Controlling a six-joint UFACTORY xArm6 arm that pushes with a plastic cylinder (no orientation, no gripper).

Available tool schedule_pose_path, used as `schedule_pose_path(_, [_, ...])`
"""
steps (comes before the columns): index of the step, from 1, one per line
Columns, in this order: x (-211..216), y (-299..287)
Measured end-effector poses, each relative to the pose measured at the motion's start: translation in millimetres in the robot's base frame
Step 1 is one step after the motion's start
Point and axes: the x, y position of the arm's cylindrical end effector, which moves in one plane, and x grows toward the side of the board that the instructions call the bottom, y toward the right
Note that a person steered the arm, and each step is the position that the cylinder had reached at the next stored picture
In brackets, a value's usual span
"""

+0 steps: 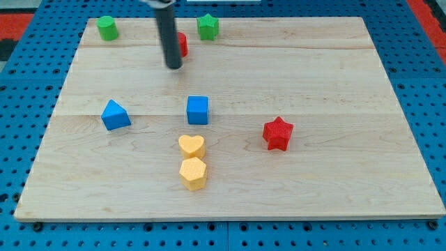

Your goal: Move the red circle diagonal to green circle

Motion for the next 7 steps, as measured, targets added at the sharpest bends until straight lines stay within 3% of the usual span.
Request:
schedule_pose_path(1, [-42,24])
schedule_pose_path(3, [-56,-20])
schedule_pose_path(7, [-72,-16])
